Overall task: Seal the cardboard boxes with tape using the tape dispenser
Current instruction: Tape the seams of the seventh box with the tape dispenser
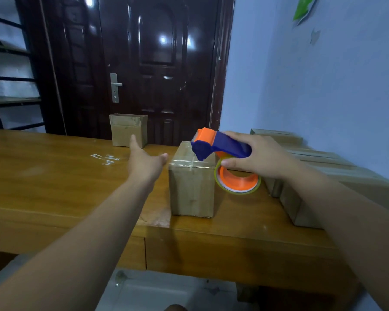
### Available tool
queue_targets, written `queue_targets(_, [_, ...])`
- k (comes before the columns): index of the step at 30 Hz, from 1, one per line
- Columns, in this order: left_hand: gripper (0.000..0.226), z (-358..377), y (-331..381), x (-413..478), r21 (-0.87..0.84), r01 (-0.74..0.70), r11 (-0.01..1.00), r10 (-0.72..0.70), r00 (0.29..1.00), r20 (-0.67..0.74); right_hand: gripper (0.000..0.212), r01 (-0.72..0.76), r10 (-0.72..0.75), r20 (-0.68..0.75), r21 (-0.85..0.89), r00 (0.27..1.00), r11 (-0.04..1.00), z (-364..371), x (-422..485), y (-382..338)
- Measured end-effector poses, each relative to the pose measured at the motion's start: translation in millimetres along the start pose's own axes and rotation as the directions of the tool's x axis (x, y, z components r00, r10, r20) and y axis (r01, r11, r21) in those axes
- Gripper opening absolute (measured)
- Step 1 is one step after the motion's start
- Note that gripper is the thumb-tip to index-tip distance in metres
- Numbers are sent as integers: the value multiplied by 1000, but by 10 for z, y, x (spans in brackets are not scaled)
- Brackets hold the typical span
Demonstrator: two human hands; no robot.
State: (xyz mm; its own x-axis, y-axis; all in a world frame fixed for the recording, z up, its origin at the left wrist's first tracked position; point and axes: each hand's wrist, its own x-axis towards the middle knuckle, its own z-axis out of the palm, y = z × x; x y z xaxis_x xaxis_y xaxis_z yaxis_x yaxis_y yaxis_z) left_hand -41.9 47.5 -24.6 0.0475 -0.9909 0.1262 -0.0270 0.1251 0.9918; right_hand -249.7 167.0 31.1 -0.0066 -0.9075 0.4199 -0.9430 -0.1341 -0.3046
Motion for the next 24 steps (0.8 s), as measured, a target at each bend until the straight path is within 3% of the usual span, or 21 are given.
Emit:
queue_targets(7, [91,2,-72,63,-230,217,949,-198,975,101,75,-37,35,39,31,999,999,140,46,146])
queue_targets(12, [91,38,-109,65,-231,243,942,-211,965,156,83,-59,46,95,141,994,988,200,11,300])
queue_targets(18, [90,115,-147,-33,-266,212,940,-186,975,120,82,-99,76,112,215,991,972,266,-29,348])
queue_targets(22, [78,152,-213,-159,-347,366,864,-333,931,151,84,-102,77,111,241,991,965,275,-47,353])
queue_targets(24, [73,169,-309,-250,-267,363,893,-341,932,124,86,-109,84,111,241,990,964,278,-43,351])
